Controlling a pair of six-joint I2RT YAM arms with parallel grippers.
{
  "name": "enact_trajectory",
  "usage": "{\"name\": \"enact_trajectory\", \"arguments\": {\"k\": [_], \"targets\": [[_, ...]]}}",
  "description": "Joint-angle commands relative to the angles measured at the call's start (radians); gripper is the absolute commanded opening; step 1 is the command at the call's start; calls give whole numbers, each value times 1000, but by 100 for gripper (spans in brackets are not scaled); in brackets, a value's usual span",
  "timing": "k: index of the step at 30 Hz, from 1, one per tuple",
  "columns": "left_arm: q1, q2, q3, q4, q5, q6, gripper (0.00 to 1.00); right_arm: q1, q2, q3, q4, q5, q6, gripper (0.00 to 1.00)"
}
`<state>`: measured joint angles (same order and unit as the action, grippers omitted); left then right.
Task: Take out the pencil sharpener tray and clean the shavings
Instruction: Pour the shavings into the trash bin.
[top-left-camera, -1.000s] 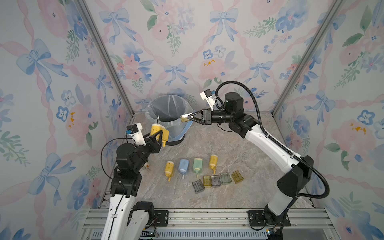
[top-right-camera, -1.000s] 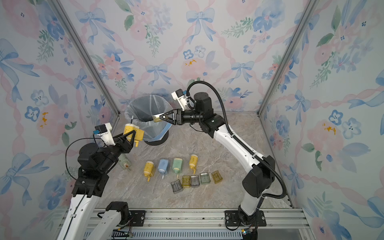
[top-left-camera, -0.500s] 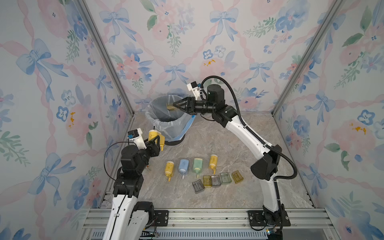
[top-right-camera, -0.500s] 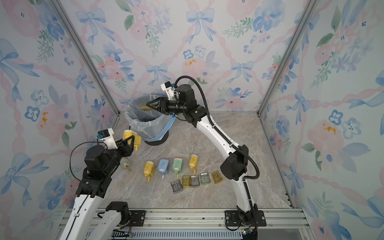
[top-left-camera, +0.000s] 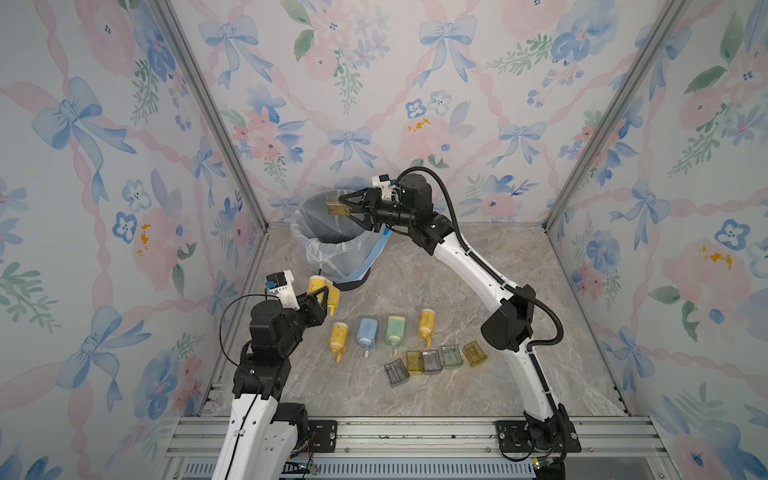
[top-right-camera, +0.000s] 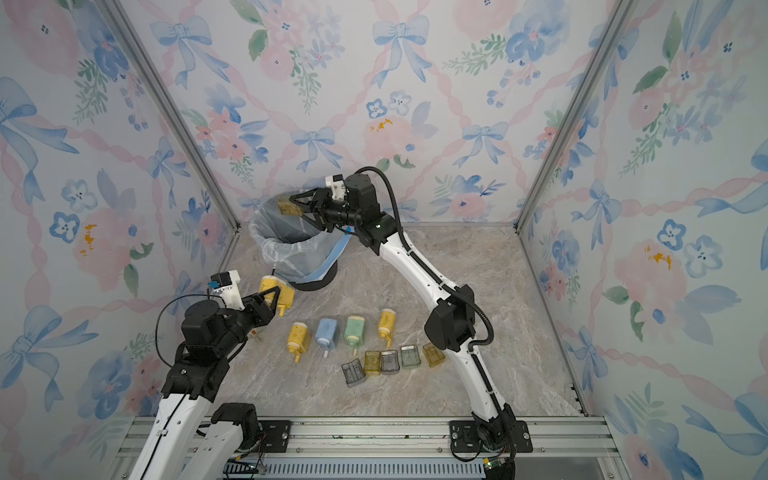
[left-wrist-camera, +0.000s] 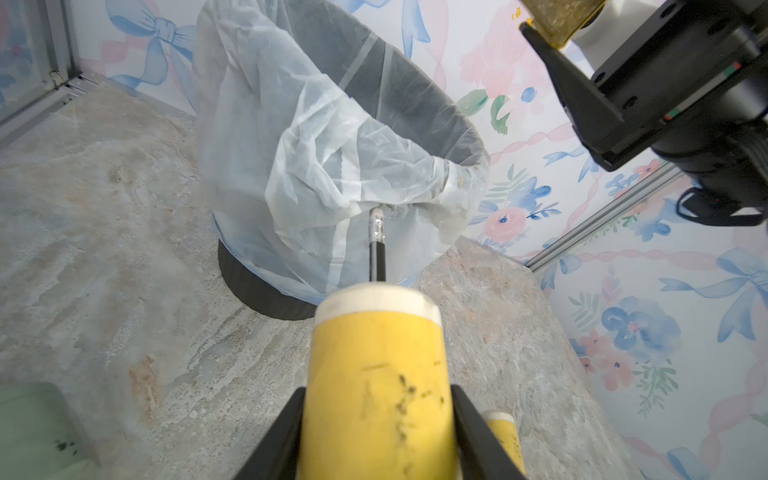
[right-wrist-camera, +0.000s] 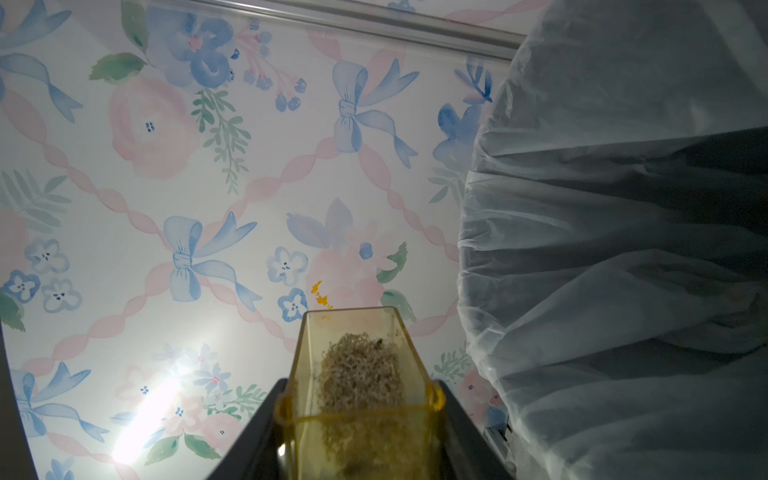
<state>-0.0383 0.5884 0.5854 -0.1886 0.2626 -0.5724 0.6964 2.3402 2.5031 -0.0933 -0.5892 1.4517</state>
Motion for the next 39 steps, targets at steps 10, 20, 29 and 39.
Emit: {"name": "enact_trajectory", "arguments": {"k": [10, 20, 29, 39], "targets": [[2, -52, -6, 30, 121, -120, 0, 21, 80, 57, 235, 158, 530, 39], [-32, -46, 3, 3, 119, -154, 0, 85, 72, -58, 487, 369, 772, 39], [-105, -15, 77, -50, 58, -138, 0, 170, 143, 125, 607, 479, 818, 41], [-140, -8, 81, -69, 10, -144, 0, 147, -58, -381, 822, 536, 860, 41]]}}
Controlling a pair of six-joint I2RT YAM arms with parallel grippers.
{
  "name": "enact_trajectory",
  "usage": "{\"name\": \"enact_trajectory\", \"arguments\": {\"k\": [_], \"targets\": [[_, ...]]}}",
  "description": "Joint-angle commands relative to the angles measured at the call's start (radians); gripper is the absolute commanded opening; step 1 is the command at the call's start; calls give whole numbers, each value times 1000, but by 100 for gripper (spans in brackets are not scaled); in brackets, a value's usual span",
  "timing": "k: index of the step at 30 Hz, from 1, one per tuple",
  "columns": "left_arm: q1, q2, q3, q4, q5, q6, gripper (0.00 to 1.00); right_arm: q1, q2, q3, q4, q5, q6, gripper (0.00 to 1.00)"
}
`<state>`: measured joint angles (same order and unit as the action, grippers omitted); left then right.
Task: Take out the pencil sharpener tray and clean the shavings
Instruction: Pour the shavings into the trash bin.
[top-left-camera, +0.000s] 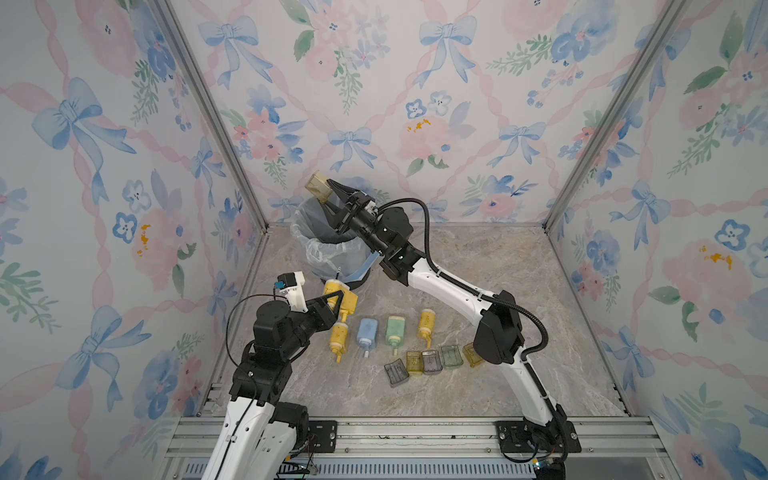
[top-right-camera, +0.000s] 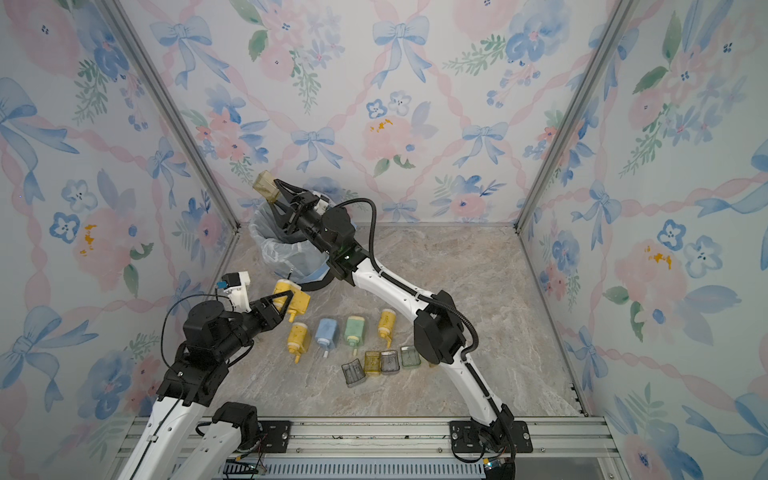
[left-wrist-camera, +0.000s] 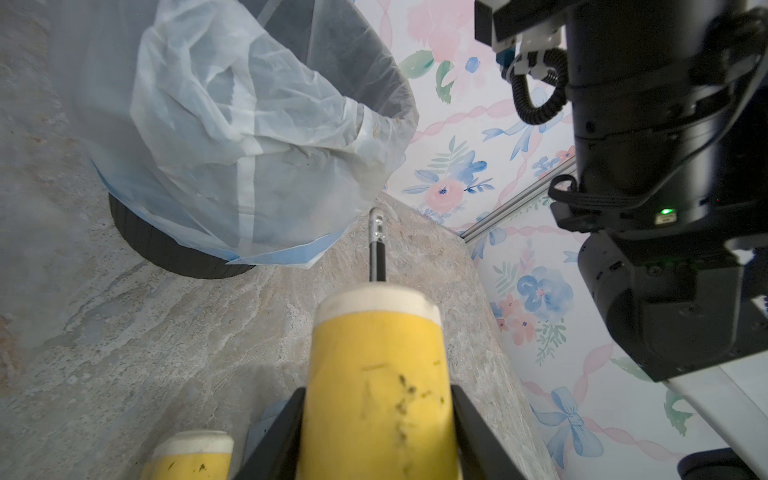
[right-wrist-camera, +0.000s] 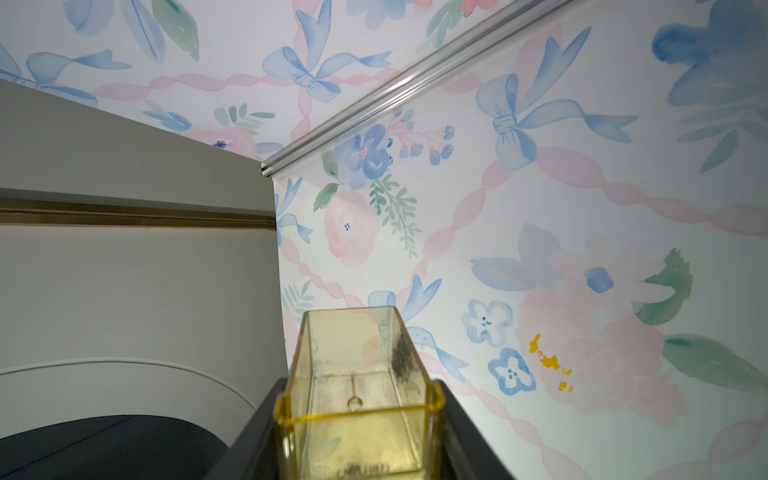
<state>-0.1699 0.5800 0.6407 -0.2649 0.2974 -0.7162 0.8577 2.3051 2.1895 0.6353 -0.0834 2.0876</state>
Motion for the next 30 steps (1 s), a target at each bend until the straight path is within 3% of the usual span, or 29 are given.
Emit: {"name": "enact_trajectory", "arguments": {"k": [1, 8, 15, 22, 26, 30], "targets": [[-12, 8, 31, 7, -27, -2, 0, -17, -24, -81, 107, 23, 232, 41], [-51, 58, 80, 8, -71, 15, 0, -39, -71, -142, 162, -61, 152, 40], [-70, 113, 90, 9, -105, 60, 0, -72, -233, -340, 118, -190, -104, 41], [-117, 179, 124, 13, -159, 103, 0, -124, -305, -449, 108, -332, -335, 41], [-150, 214, 135, 17, -176, 118, 0, -144, -364, -505, 36, -385, -486, 40], [-204, 247, 154, 22, -216, 136, 0, -161, -465, -562, -159, -382, -725, 40]]}}
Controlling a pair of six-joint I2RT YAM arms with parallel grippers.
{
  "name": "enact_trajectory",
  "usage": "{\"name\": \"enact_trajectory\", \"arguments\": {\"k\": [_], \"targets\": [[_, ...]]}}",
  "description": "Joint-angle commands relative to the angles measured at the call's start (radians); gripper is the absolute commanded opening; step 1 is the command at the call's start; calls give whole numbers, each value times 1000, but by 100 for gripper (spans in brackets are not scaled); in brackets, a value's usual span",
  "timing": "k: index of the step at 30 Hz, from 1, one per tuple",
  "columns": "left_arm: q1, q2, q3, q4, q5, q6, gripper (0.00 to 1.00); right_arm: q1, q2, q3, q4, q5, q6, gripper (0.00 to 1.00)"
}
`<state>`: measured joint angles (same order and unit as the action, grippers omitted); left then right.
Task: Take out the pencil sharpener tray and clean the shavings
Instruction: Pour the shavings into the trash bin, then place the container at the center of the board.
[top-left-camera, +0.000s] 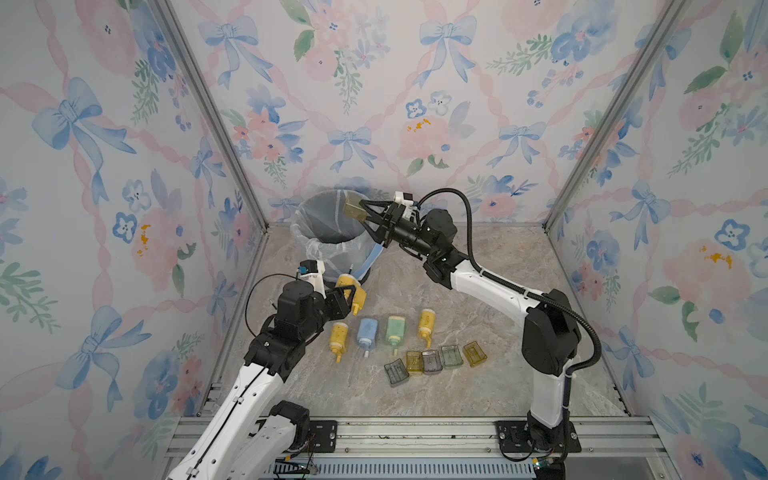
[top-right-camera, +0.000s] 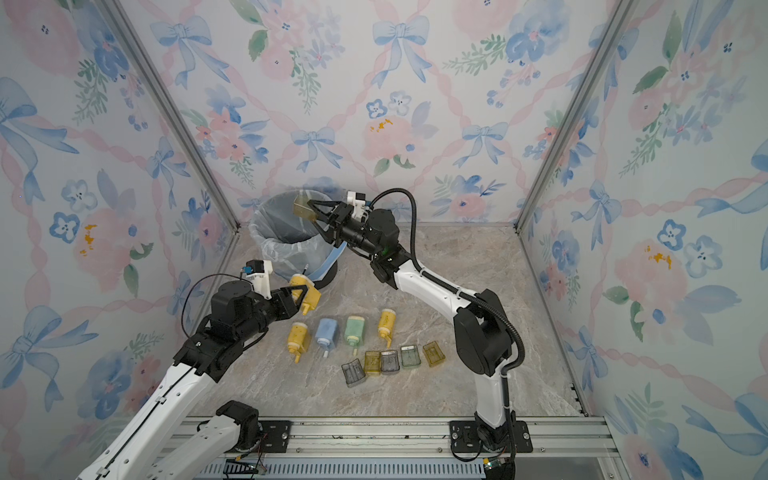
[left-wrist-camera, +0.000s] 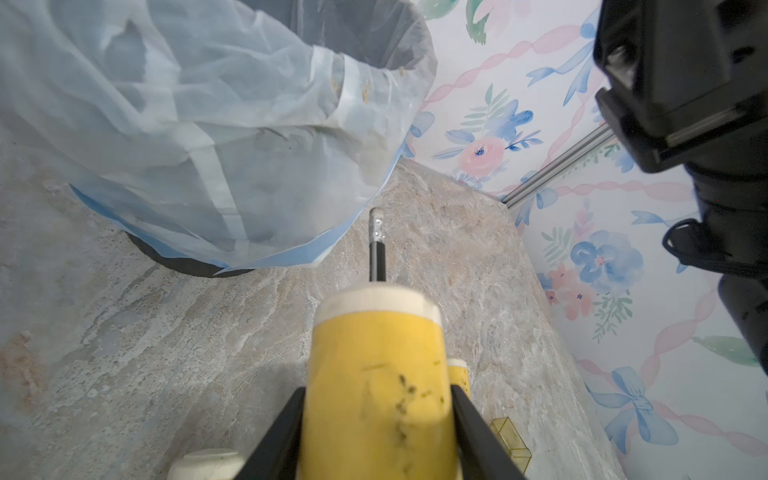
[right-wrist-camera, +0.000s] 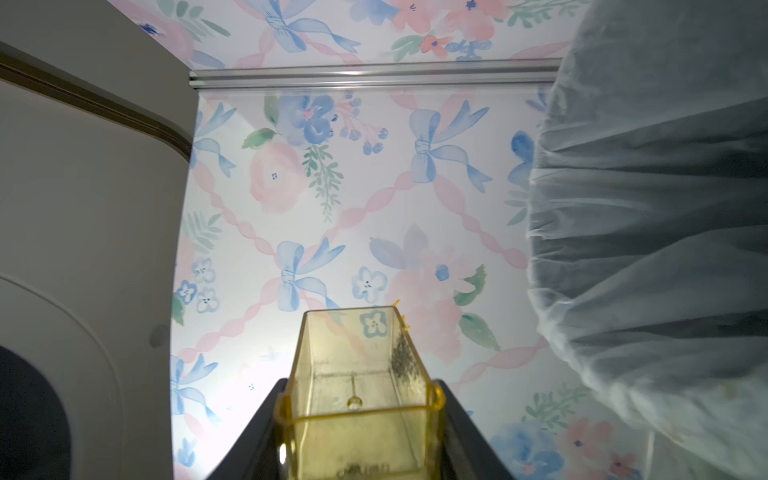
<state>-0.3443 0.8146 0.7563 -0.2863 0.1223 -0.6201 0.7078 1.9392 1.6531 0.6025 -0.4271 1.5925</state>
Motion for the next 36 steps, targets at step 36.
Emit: {"name": "enact_trajectory", "arguments": {"k": [36], "targets": [[-312, 165, 36, 216, -195, 123, 0, -111, -690, -532, -613, 205, -1093, 44]]}}
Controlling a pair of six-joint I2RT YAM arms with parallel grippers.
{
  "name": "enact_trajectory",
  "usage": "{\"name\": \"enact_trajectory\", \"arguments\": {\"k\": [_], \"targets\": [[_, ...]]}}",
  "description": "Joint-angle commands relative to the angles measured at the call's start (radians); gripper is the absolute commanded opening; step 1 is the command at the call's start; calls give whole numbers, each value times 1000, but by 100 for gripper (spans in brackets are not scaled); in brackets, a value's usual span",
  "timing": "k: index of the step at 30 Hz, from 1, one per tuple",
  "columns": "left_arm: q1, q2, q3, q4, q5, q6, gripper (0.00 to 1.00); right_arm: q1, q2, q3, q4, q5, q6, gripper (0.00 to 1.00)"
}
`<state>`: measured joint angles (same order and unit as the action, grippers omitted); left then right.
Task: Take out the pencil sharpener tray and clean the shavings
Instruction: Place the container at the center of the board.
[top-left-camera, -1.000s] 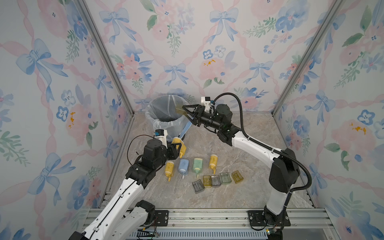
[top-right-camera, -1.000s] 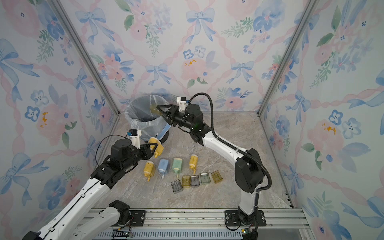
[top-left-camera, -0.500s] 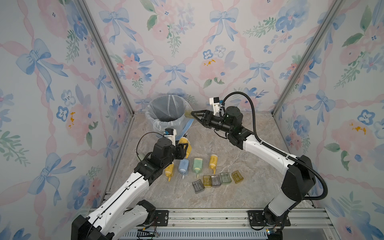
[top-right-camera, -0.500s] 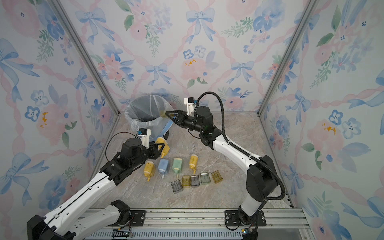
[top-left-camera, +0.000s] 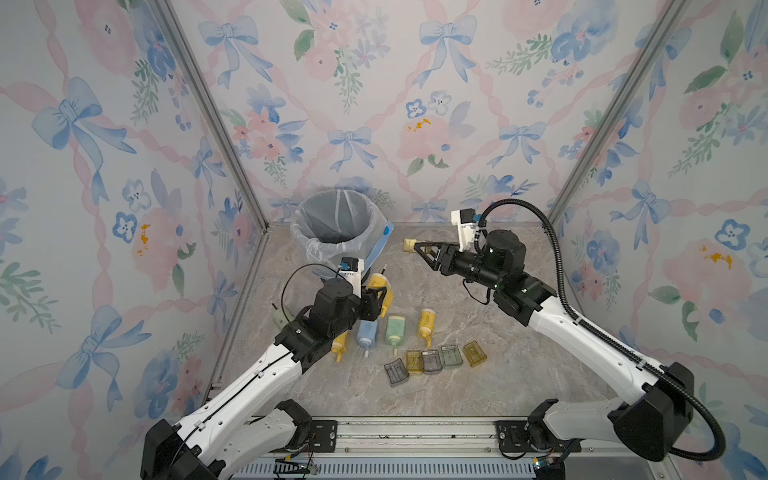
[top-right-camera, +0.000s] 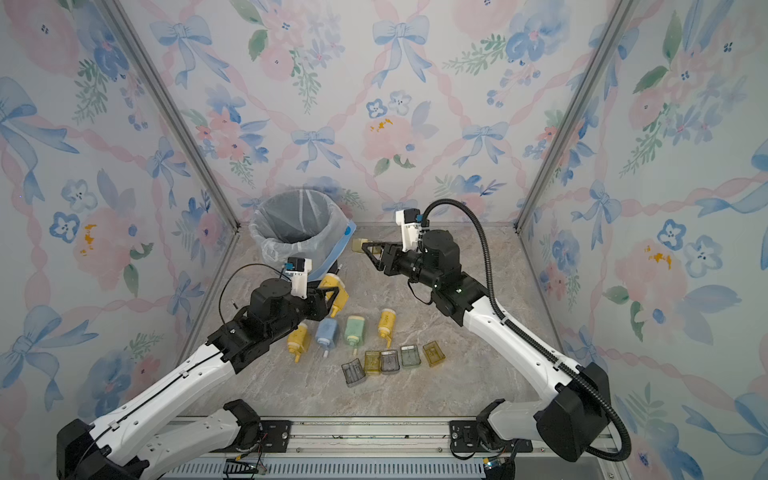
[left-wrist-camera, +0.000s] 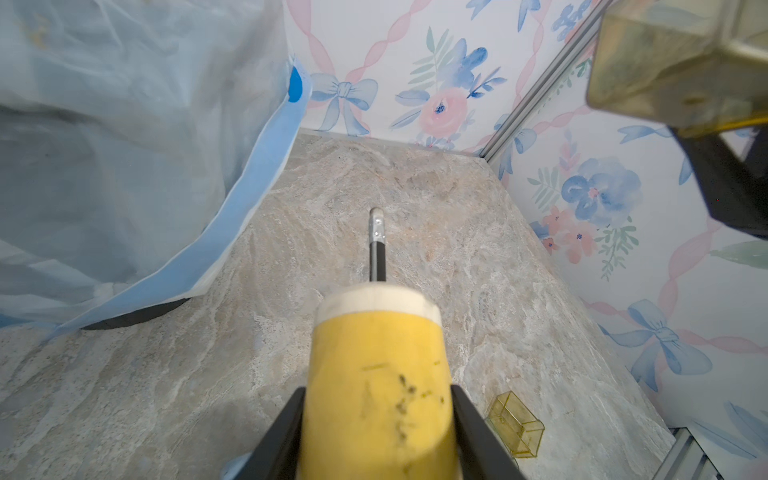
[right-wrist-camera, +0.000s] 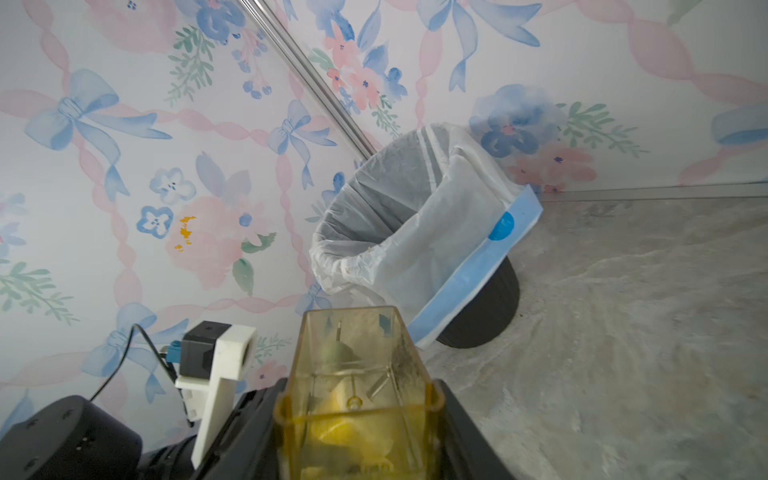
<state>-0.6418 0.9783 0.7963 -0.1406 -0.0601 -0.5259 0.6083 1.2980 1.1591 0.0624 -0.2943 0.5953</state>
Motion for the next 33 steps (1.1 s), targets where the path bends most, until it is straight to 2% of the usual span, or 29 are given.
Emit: {"name": "enact_trajectory", "arguments": {"k": [1, 9, 14, 20, 27, 33], "targets": [[-22, 4, -4, 79, -11, 32, 0, -14, -65, -51, -84, 81, -103, 44], [-93, 21, -11, 143, -7, 67, 0, -53, -211, -191, -197, 217, -135, 45], [-144, 45, -14, 186, -10, 88, 0, -109, -307, -318, -219, 231, -107, 45], [-194, 97, -8, 224, -12, 105, 0, -114, -420, -424, -294, 303, -125, 46], [-242, 172, 6, 276, -14, 108, 0, -129, -567, -541, -398, 459, -106, 46], [-284, 241, 30, 302, -13, 117, 0, -132, -701, -688, -385, 561, -73, 46]]}}
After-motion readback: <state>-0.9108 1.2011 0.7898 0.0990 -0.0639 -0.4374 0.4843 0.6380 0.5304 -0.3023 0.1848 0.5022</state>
